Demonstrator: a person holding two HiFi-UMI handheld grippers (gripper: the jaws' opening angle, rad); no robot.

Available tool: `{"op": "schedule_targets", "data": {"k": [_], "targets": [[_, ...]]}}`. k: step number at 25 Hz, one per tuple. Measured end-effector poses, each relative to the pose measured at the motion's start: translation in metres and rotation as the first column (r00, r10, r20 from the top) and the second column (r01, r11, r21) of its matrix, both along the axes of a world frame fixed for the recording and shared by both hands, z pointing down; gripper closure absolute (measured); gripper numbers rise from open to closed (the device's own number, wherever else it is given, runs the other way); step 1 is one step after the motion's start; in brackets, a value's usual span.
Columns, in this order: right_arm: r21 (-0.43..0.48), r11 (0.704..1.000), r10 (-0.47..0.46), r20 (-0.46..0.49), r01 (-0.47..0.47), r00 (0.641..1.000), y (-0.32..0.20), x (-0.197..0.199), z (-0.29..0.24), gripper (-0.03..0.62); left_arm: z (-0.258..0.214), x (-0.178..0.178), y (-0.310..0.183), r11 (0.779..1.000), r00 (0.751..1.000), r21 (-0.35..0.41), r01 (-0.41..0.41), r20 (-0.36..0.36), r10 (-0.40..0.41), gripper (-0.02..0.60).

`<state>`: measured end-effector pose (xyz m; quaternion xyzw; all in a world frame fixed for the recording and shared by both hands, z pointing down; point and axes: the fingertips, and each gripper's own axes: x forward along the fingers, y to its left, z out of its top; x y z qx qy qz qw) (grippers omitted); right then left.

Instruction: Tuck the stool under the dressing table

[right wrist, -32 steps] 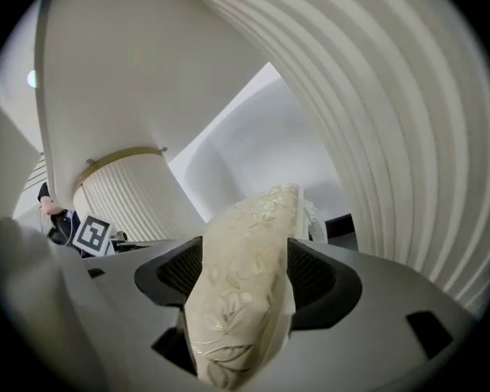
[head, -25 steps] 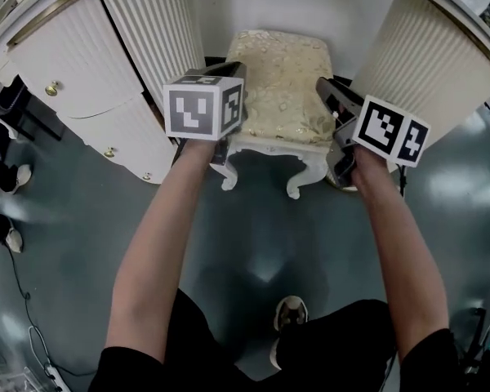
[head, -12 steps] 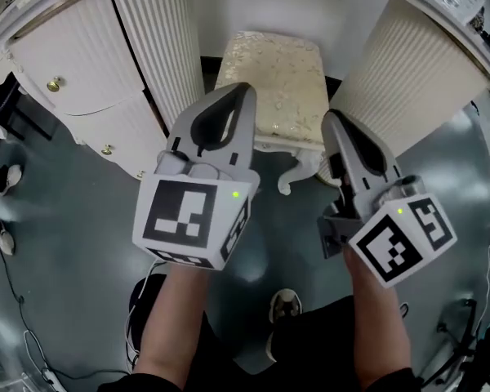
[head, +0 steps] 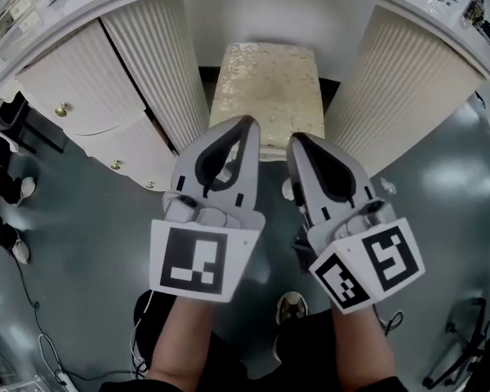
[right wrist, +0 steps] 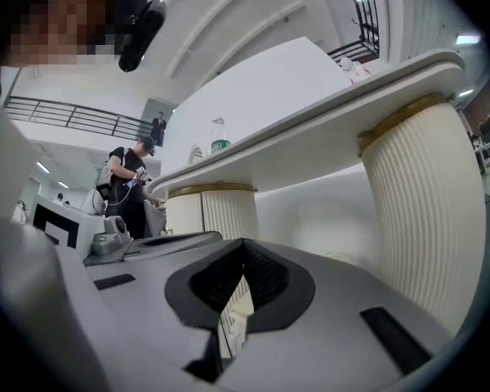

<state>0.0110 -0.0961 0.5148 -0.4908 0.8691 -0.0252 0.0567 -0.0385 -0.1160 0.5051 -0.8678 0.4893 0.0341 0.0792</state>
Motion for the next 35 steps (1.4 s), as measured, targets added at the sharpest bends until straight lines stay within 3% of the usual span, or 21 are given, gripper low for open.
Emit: {"op": "schedule_targets", "data": {"k": [5,9,12,16,25,29,35], "targets": [[0.006,1.0,-0.025,-0.047,0.025,0.999,-0.012,-0.005,0.023,0.588,0.0,-0.006,0.003,0.999,0.999,-0.037,0.032,-0.022,-0.032,0.575],[-0.032,0.996,-0.085,0.026,0.085,0.996,-0.03,-0.009,0.036,0.588,-0.016,-0.009,0.0,0.995,0.997,-0.051,0.082,0.015,-0.081,0.575],[-0.023,0.998,-0.049,0.033,0.05,0.998,0.002,0.006,-0.017,0.588,-0.039,-0.009,0.012,0.987,0.995,-0.132,0.096,0.009,-0.095,0.576],[-0.011,0.999,-0.03,-0.025,0.03,0.999,0.021,0.014,-0.091,0.588,-0.089,-0.01,0.019,0.981,0.994,-0.161,0.108,-0.009,-0.111,0.577],[-0.115,0.992,-0.051,-0.016,0.048,0.999,0.027,0.028,-0.224,0.588,-0.213,-0.012,0.033,0.965,0.985,-0.197,0.171,0.015,-0.171,0.577],[-0.189,0.979,-0.067,0.081,0.081,0.994,0.031,0.034,-0.286,0.588,-0.27,-0.003,0.042,0.944,0.983,-0.277,0.18,0.016,-0.183,0.577],[-0.217,0.974,-0.058,0.058,0.069,0.997,0.03,0.053,-0.349,0.588,-0.332,0.018,0.044,0.93,0.984,-0.325,0.17,0.015,-0.175,0.577]]}}
